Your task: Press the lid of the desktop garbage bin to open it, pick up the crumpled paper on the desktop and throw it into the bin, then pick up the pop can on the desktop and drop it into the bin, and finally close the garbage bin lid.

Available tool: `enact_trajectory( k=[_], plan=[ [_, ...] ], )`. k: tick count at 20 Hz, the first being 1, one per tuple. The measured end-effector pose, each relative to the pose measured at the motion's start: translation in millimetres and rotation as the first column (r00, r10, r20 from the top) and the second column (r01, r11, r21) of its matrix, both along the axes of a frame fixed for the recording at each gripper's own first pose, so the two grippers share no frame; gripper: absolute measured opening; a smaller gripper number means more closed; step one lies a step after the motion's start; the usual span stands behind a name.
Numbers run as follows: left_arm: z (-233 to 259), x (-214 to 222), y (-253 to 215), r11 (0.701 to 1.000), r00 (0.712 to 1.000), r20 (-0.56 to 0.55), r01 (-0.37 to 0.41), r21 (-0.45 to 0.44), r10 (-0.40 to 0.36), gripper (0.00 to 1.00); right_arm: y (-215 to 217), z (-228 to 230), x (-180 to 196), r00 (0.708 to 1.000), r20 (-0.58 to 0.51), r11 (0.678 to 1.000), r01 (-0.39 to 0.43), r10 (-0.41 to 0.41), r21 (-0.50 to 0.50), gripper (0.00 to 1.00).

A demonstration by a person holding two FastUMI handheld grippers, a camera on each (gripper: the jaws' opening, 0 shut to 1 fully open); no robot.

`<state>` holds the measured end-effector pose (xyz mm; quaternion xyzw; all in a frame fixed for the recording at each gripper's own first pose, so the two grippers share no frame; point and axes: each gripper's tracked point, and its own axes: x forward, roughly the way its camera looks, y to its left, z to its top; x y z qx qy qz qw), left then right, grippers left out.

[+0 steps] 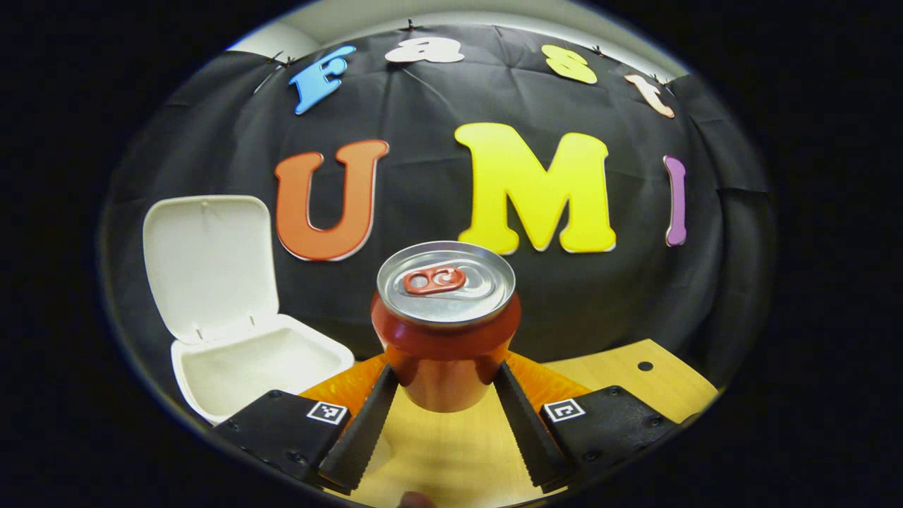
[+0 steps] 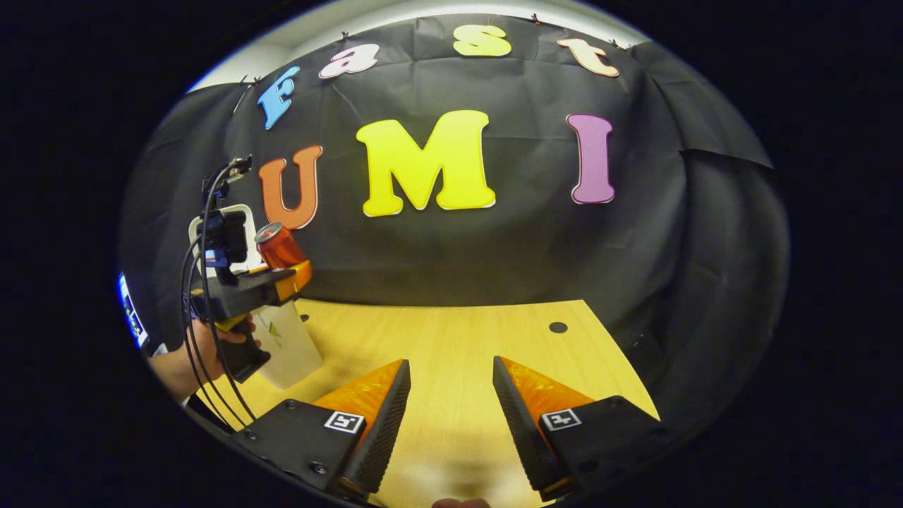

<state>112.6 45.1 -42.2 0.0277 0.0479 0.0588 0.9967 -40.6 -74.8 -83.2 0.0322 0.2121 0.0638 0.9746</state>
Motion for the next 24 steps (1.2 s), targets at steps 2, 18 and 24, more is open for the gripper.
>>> enact_trajectory(
  k=[2, 18, 24],
  plan=[
    [24, -5, 35, 0.998, 0.998, 0.039, -0.059, 0.014, 0.058, 0.85, 10, 4, 2, 1.0, 0.0, 1.0, -0.018, 0.018, 0.014, 0.76],
    [-55, -36, 178, 0.951, 0.916, -0.272, -0.308, -0.002, 0.296, 0.86, 107, 8, 11, 0.978, -0.004, 0.978, -0.207, 0.207, 0.014, 0.76],
    [-42, -40, 187, 0.944, 0.914, -0.246, -0.329, 0.018, 0.323, 0.89, 115, 11, 17, 0.976, -0.001, 0.976, -0.218, 0.218, 0.021, 0.75]
  ],
)
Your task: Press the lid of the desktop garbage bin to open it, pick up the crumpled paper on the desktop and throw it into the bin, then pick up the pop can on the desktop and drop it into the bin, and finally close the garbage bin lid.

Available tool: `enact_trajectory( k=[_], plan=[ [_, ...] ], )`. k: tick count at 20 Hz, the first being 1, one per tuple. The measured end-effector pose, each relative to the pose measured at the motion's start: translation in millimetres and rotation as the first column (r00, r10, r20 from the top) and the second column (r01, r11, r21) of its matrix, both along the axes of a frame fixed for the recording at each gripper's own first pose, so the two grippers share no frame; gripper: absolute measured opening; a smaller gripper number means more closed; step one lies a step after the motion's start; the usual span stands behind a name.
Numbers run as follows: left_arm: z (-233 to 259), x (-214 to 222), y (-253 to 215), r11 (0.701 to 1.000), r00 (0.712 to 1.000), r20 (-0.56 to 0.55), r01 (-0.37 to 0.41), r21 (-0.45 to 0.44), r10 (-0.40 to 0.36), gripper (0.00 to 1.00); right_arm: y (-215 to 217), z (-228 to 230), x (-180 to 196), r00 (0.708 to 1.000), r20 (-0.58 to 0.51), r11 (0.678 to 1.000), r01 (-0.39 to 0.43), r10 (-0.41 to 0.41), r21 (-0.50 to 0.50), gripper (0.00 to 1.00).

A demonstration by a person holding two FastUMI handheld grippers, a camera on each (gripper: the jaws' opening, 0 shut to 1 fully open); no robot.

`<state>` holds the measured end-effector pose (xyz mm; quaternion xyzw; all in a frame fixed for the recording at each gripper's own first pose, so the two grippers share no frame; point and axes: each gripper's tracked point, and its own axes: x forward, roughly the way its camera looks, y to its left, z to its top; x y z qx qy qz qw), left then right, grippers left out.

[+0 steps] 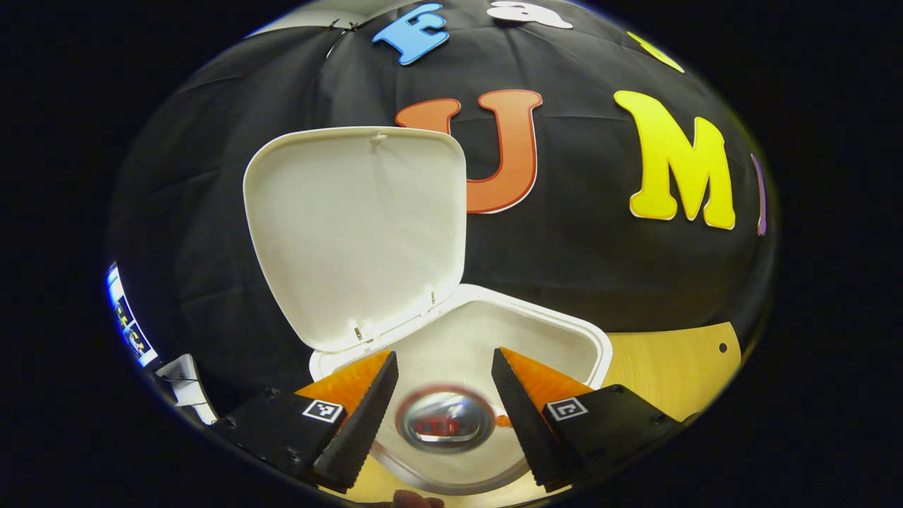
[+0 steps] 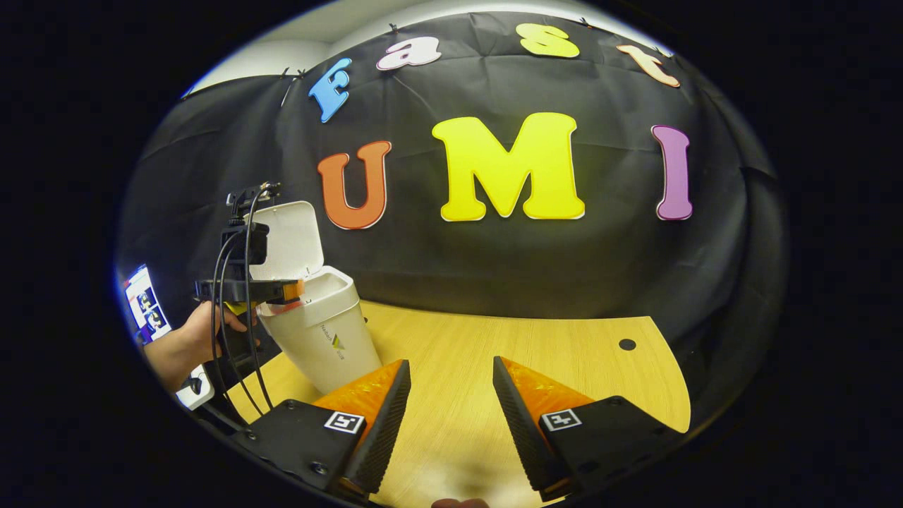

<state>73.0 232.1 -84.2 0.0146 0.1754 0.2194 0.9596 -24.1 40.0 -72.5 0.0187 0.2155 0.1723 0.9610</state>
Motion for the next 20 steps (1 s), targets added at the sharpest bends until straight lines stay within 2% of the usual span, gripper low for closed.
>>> enact_trajectory(
  k=[4, 11, 13, 16, 18, 20],
  plan=[
    [24, -7, -3, 1.0, 0.999, 0.037, -0.024, 0.012, 0.024, 0.91, 1, 4, 1, 1.0, 0.007, 1.0, -0.014, 0.013, 0.007, 0.76],
    [112, 11, -26, 0.998, 0.982, 0.185, -0.042, 0.045, 0.033, 0.91, -16, 20, 1, 0.999, 0.037, 1.0, -0.009, 0.008, 0.023, 0.75],
    [142, 18, -28, 0.997, 0.97, 0.242, -0.052, 0.056, 0.037, 0.91, -23, 29, 4, 0.998, 0.055, 1.0, -0.005, 0.004, 0.023, 0.75],
    [189, 29, -15, 0.993, 0.945, 0.32, -0.095, 0.065, 0.069, 0.9, -33, 41, 10, 0.997, 0.081, 0.999, 0.013, -0.016, 0.032, 0.75],
    [209, 37, 5, 0.987, 0.933, 0.339, -0.149, 0.066, 0.118, 0.9, -38, 43, 12, 0.997, 0.07, 0.999, 0.026, -0.029, 0.042, 0.76],
    [220, 43, 26, 0.982, 0.921, 0.348, -0.19, 0.01, 0.175, 0.9, -40, 45, 15, 0.998, 0.04, 0.997, 0.039, -0.041, 0.061, 0.76]
  ],
)
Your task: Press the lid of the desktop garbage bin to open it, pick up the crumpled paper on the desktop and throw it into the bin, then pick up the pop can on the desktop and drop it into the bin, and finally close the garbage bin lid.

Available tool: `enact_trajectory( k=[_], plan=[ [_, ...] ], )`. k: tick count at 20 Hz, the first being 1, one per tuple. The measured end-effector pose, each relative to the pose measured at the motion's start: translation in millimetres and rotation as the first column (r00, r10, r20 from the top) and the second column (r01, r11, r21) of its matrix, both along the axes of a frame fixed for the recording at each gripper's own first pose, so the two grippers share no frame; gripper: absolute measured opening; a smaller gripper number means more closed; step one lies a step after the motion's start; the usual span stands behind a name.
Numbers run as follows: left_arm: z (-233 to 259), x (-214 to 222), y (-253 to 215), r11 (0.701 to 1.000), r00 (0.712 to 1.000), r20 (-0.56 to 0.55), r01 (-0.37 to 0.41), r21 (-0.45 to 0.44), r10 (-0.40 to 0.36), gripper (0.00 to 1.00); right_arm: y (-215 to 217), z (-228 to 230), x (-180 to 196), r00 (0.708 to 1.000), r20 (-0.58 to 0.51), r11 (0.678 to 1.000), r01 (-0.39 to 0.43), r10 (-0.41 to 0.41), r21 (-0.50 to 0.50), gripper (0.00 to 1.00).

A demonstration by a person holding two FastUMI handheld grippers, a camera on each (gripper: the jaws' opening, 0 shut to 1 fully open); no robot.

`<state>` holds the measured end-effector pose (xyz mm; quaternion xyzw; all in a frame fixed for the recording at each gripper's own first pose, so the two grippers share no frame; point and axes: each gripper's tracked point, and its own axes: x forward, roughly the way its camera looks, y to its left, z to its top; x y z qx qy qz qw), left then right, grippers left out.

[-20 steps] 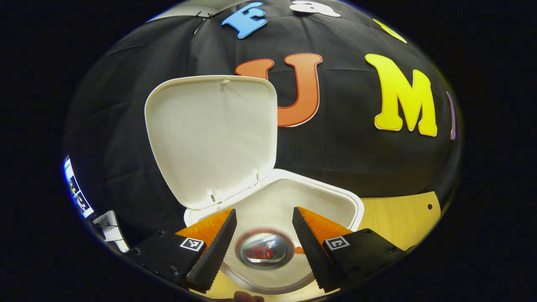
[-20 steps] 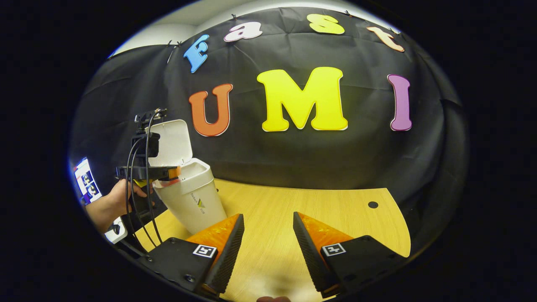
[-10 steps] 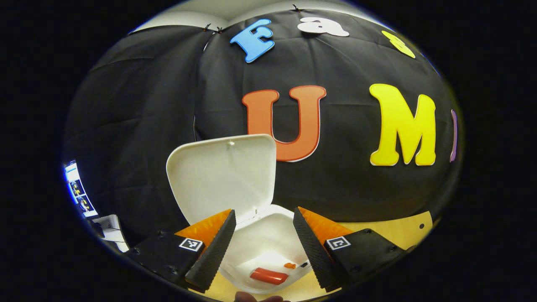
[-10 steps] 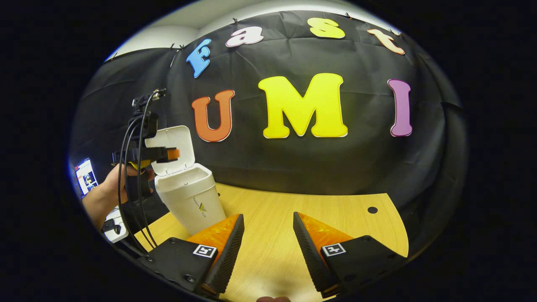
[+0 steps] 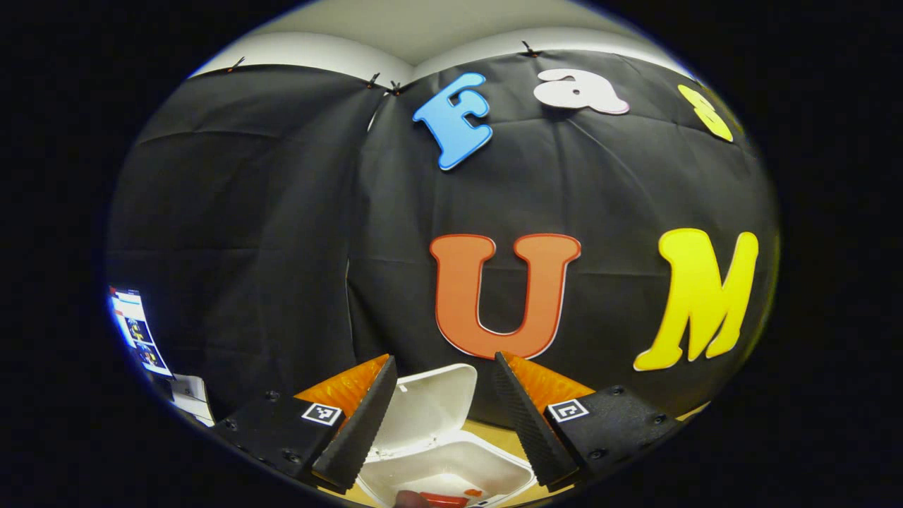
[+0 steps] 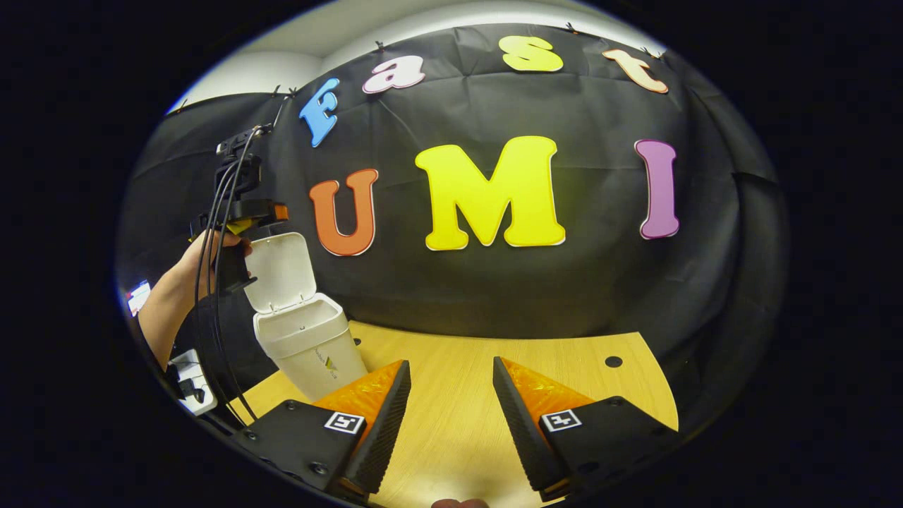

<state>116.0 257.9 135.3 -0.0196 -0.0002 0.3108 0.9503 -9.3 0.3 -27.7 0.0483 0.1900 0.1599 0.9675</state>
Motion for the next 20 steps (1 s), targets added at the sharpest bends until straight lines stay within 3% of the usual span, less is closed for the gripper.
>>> enact_trajectory(
  k=[6, 14, 20],
  plan=[
    [-10, 6, 55, 0.982, 0.977, -0.114, -0.186, -0.041, 0.181, 0.9, -3, 15, 1, 1.0, -0.017, 0.998, 0.021, -0.02, 0.051, 0.75],
    [-39, 10, 65, 0.964, 0.953, -0.196, -0.25, -0.085, 0.23, 0.89, -15, 11, -1, 0.998, -0.039, 0.997, 0.045, -0.042, 0.064, 0.75],
    [-51, 2, 43, 0.96, 0.961, -0.187, -0.234, -0.153, 0.204, 0.9, -26, 5, -5, 0.997, -0.053, 0.995, 0.057, -0.052, 0.087, 0.75]
  ],
)
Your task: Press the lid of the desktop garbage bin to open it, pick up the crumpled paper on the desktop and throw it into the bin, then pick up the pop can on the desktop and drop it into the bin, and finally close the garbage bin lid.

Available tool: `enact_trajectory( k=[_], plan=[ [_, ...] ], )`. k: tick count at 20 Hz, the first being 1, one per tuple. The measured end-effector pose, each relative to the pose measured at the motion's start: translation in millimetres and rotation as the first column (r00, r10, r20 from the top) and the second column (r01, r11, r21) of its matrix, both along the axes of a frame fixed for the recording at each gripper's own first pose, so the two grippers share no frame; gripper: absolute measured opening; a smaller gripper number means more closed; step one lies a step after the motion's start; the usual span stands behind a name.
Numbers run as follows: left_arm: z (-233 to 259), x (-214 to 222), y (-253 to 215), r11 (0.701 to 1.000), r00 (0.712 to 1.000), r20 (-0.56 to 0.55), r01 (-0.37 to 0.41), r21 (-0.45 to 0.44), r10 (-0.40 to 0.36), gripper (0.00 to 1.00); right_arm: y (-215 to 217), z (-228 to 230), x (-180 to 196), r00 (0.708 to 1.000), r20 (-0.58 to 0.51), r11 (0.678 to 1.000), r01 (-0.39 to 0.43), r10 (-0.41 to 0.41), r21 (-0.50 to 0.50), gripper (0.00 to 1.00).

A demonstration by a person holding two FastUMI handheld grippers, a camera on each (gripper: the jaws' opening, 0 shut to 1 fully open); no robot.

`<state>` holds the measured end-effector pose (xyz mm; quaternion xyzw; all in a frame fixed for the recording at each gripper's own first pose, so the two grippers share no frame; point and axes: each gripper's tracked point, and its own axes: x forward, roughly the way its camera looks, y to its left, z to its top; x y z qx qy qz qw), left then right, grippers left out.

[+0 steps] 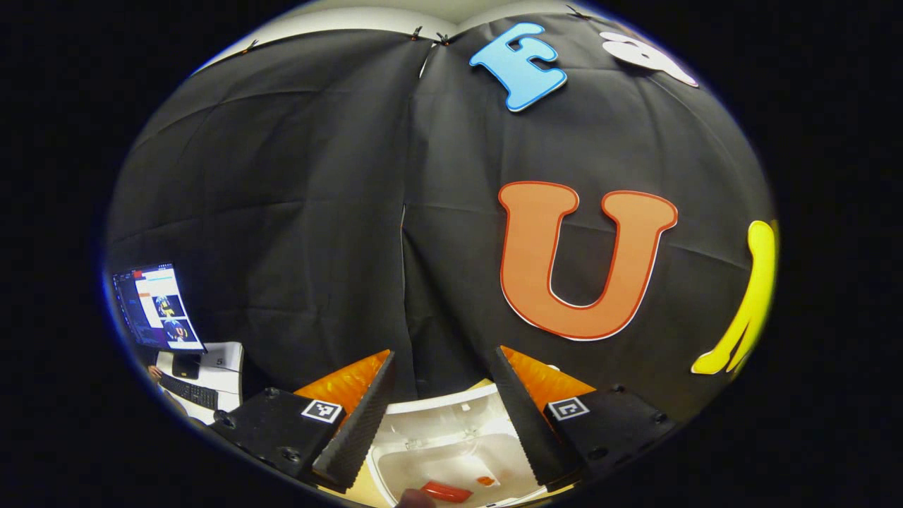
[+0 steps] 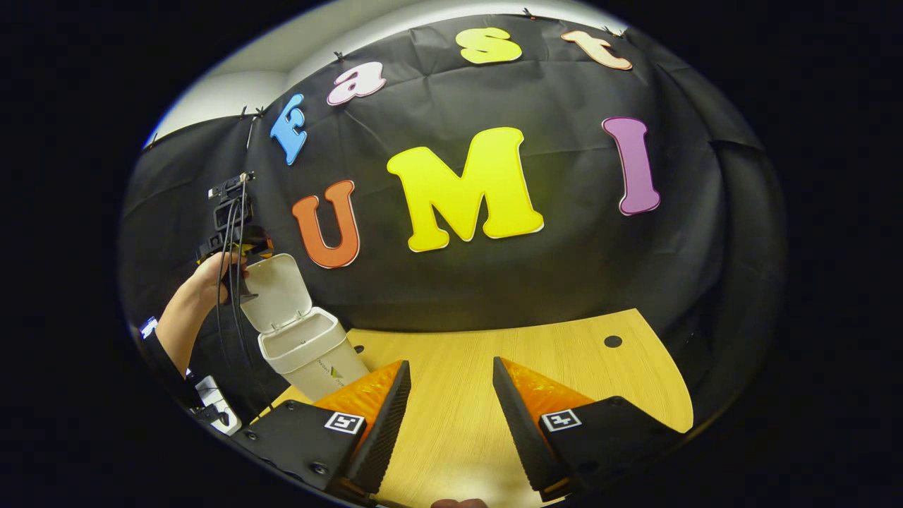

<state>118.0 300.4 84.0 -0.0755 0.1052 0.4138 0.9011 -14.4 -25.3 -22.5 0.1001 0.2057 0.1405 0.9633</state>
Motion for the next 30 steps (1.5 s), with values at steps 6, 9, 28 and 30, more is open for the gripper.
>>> enact_trajectory(
  k=[6, 9, 28, 30],
  plan=[
    [-33, -21, -65, 0.998, 0.998, -0.013, 0.063, -0.011, -0.063, 0.9, 2, -13, -11, 0.998, -0.019, 0.999, -0.052, 0.052, -0.005, 0.75],
    [-57, -25, -90, 0.994, 0.995, -0.008, 0.096, -0.05, -0.096, 0.89, 4, -23, -20, 0.996, -0.035, 0.996, -0.084, 0.083, -0.023, 0.75],
    [-166, -40, -125, 0.985, 0.976, -0.141, 0.16, -0.062, -0.167, 0.84, -20, -48, -19, 0.994, -0.106, 0.998, -0.027, 0.02, -0.064, 0.75],
    [-173, -40, -125, 0.986, 0.977, -0.14, 0.151, -0.072, -0.16, 0.84, -19, -50, -20, 0.994, -0.112, 0.998, -0.027, 0.02, -0.061, 0.75]
  ],
)
